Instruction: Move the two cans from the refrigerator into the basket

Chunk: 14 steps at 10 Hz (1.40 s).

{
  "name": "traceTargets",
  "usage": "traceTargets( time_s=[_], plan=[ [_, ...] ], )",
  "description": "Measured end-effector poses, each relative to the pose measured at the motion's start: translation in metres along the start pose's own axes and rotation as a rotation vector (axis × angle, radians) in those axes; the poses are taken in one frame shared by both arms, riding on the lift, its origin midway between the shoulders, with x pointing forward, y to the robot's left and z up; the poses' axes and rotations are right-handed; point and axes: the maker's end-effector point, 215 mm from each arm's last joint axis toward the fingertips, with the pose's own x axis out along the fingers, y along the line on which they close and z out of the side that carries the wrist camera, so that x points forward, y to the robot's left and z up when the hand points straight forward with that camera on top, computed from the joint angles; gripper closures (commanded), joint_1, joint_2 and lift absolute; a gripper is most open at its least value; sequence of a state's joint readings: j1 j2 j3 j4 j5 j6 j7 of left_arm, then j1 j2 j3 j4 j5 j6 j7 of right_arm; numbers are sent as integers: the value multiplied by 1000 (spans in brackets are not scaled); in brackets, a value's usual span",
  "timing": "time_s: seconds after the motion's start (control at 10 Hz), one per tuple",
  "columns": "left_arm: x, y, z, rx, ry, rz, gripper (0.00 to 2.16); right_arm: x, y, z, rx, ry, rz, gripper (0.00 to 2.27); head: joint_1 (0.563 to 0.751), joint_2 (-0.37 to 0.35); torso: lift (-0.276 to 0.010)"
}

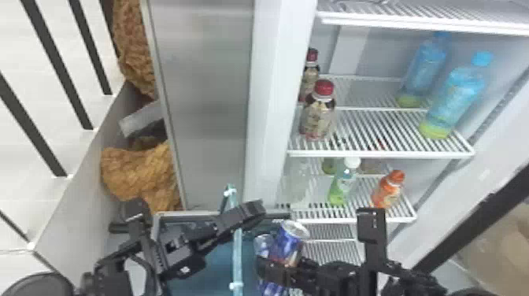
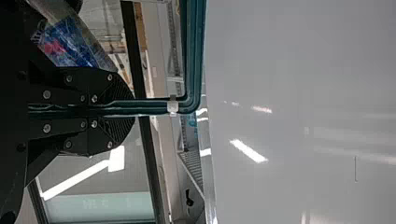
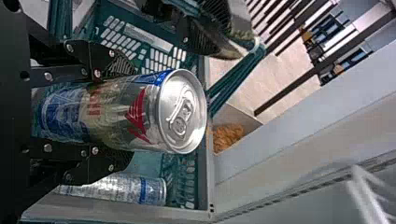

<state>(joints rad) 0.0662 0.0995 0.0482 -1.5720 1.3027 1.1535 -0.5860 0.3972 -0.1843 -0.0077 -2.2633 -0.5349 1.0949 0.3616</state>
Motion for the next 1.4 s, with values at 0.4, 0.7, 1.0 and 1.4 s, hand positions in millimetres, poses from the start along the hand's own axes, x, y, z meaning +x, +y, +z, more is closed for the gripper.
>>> traceTargets(
  time_s=[0.4,0.7,1.0,1.4],
  plan=[
    [-1,1,-2,-7,-1,0,1191,0,-16,5,-7,-26,-32,117,695,-123,-31],
    [-2,3,-5,-12,0,1,1191,-27,-37,30,-43,-132,-115,121,695,-176,-31],
    [-5,6,-8,-20,-7,3,1191,-61,-52,42,-60,-265,-167,121,695,-225,-31],
    [-6,8,-9,-22,-8,7,1191,-105,-56,69,-74,-524,-161,122,695,-269,-31]
  ],
)
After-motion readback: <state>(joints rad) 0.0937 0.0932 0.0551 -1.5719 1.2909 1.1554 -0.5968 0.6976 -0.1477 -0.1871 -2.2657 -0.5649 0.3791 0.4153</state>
